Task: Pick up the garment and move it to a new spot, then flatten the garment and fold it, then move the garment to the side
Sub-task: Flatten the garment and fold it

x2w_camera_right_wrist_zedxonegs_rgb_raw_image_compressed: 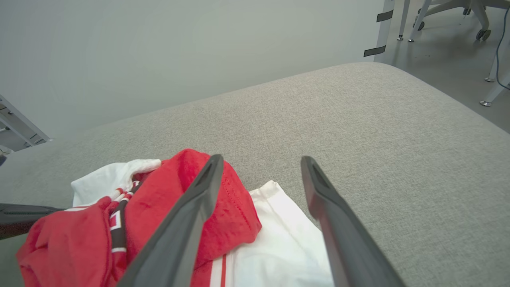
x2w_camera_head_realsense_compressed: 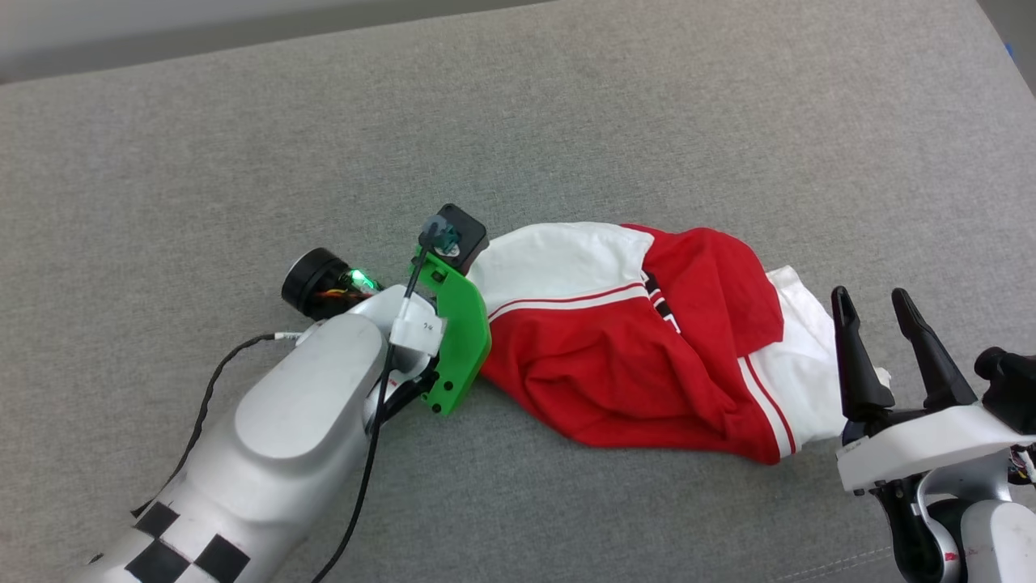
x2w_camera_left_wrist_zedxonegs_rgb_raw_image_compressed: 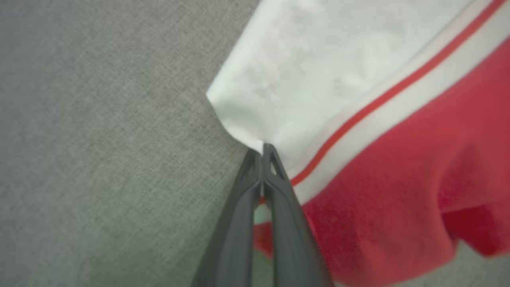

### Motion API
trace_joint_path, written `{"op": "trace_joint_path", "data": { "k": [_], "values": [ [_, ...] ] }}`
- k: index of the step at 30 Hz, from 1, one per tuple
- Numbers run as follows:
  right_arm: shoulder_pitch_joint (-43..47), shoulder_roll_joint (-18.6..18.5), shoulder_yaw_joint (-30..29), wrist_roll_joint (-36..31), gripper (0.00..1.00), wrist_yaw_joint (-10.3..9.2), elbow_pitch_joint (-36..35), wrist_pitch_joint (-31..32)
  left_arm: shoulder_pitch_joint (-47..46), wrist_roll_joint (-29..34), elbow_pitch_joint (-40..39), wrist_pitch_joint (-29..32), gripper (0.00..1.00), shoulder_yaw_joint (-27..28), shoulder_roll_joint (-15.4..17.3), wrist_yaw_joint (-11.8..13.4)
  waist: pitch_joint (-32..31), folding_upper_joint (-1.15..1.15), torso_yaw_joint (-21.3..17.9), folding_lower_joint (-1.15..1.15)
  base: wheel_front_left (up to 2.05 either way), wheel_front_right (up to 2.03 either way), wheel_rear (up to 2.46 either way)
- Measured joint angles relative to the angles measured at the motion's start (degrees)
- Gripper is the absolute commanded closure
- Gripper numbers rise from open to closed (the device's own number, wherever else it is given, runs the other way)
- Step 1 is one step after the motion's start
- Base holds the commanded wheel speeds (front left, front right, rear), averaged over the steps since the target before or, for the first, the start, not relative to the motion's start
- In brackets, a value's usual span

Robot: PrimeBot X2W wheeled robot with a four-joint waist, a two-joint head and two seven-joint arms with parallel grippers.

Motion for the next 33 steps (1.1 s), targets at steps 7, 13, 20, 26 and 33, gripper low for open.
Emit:
{"op": "trace_joint_path", "data": {
  "k": [7, 13, 20, 26, 33],
  "values": [
    [0.93, 0.08, -1.3, 0.0, 0.0, 0.0, -0.21, 2.61, 5.87, -0.93, -7.76, -9.91, 1.0, 6.21, 4.01, 6.93, -3.63, 0.0, 2.31, 0.0, 0.0, 0.0, 0.0],
    [3.21, 0.11, -3.14, -0.05, 0.0, 0.0, -0.73, 4.55, 17.46, -3.63, -18.15, -14.9, 1.0, 12.59, 9.03, 15.67, -6.68, 0.0, 4.97, 0.0, 0.0, 0.0, 0.0],
    [4.81, 0.33, -4.87, -0.11, 0.0, 0.0, -1.32, 6.15, 37.17, -8.6, -26.73, -16.81, 1.0, 16.78, 11.36, 24.91, -9.05, 0.0, 8.53, 0.0, 0.0, 0.0, 0.0],
    [5.78, 0.63, -5.87, -0.26, 0.0, 0.0, -2.15, 7.1, 49.12, -14.05, -26.11, -18.64, 1.0, 17.7, 8.14, 27.75, -10.97, 0.0, 10.84, 0.0, 0.0, 0.0, 0.0],
    [7.69, 0.81, -6.25, -0.65, 0.0, 0.0, -3.58, 8.2, 50.1, -14.94, -24.42, -23.37, 0.15, 18.18, 4.87, 26.5, -13.3, 0.0, 12.11, -0.01, 0.0, 0.0, 0.0]
  ]
}}
